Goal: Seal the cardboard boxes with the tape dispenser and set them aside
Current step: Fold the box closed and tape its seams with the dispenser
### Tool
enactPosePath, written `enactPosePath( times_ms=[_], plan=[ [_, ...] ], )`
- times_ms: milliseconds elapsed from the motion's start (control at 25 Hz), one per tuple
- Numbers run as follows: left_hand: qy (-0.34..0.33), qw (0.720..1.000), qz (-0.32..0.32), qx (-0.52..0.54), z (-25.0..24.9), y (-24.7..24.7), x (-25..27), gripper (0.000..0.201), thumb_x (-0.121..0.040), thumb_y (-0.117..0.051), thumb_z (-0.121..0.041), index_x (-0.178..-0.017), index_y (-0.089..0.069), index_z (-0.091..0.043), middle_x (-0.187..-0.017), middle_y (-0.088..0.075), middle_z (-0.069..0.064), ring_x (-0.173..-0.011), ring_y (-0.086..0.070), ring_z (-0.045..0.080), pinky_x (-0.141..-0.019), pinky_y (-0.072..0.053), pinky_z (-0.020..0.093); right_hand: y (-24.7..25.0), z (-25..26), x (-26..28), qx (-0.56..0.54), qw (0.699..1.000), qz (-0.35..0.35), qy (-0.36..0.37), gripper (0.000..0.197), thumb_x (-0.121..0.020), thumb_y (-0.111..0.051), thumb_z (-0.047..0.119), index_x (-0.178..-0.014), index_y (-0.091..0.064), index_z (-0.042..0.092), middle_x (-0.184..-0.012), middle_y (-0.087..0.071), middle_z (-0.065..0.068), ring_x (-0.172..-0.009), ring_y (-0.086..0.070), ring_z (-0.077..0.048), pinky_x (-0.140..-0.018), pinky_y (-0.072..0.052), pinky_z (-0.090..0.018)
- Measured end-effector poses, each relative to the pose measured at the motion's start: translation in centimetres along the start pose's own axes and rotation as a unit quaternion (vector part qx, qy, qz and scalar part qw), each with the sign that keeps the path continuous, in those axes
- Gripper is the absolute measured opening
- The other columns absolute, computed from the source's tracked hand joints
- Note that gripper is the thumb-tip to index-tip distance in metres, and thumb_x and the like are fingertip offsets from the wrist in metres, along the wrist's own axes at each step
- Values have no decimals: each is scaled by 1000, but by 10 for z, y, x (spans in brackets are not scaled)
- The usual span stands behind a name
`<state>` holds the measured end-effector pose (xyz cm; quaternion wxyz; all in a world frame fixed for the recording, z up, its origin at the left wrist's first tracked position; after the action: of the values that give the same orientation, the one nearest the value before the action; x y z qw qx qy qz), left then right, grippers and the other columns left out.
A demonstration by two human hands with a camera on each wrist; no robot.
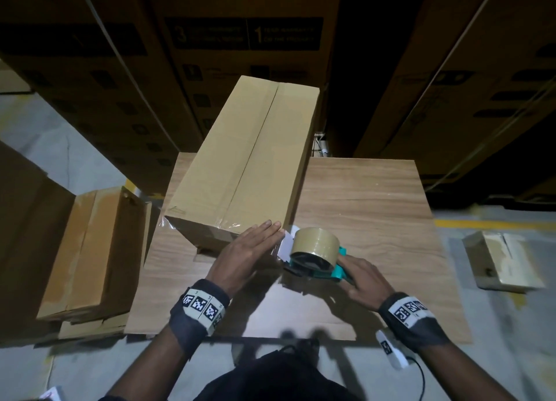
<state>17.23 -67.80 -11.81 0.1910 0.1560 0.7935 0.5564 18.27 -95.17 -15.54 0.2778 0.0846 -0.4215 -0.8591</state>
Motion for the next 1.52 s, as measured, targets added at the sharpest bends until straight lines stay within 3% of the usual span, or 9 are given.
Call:
enactPosePath(
  times_ms=[80,160,400,520,800,960,1080,1320,1520],
  plan=[
    [1,1000,-10,-4,1,-2,-1,115,-56,-55,31,-157,-37,-21,-161,-40,4,-150,-36,20,-123,-25,43,3,2,4,-6,1000,3,-5,49,-92,-66,11,-139,-57,20,-114,-66,5,-89,-54,-2,-82,-46,-9],
    [10,1000,-18,1,0,-6,0,110,-59,-52,29,-156,-39,-21,-160,-42,4,-149,-37,20,-122,-26,44,-3,5,4,33,999,5,-6,48,-90,-62,22,-135,-51,30,-108,-71,0,-82,-58,-9,-72,-52,-26],
    [14,999,-37,11,0,-6,0,104,-60,-60,29,-153,-46,-17,-157,-46,5,-147,-41,21,-122,-25,42,-7,21,-1,61,998,5,-7,54,-82,-61,28,-134,-44,33,-98,-73,-4,-75,-65,-26,-60,-43,-29],
    [10,999,-51,12,-1,-7,1,107,-59,-58,30,-154,-43,-17,-158,-44,4,-148,-39,19,-123,-24,40,2,27,2,78,996,14,-30,50,-83,-61,28,-131,-46,31,-97,-72,-2,-72,-61,-25,-60,-40,-30],
    [1,998,-65,-16,-6,-2,0,105,-55,-63,31,-149,-49,-14,-153,-49,8,-143,-42,20,-118,-27,52,-10,31,17,58,996,-21,-66,51,-81,-61,27,-130,-48,32,-90,-67,4,-70,-56,-21,-61,-45,-33],
    [1,998,-58,-12,-6,-2,2,95,-62,-53,24,-149,-49,-13,-152,-51,10,-141,-48,26,-115,-32,53,-27,24,31,41,994,-93,-46,30,-79,-53,33,-108,-51,33,-76,-65,3,-56,-52,-17,-51,-36,-24],
    [9,999,-53,-4,-4,-2,2,95,-62,-49,24,-150,-50,-13,-153,-50,9,-142,-47,25,-118,-31,49,-31,8,45,59,990,-120,-36,25,-75,-53,34,-99,-50,29,-74,-65,-3,-59,-61,-29,-46,-46,-28],
    [1,998,-57,-6,-7,1,0,89,-63,-50,21,-147,-54,-10,-151,-52,10,-141,-49,25,-117,-28,49,-24,2,54,112,986,-122,18,30,-71,-50,30,-100,-50,25,-76,-67,-7,-60,-62,-28,-45,-45,-24],
    [1,999,-48,4,-2,-3,1,104,-55,-65,30,-150,-51,-11,-155,-48,7,-144,-44,20,-127,-11,29,-25,12,16,163,983,-81,32,37,-71,-49,35,-107,-51,25,-76,-66,-3,-59,-63,-27,-42,-43,-26]
  ],
)
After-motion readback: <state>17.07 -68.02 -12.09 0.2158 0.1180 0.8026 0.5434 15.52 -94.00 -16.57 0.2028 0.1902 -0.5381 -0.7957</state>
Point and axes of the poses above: each hand's wrist, its own x-axis away from the middle knuckle, its own y-axis out of the back of the hand, z = x × y, the point moved 5 cm from there along -x, towards the middle knuckle
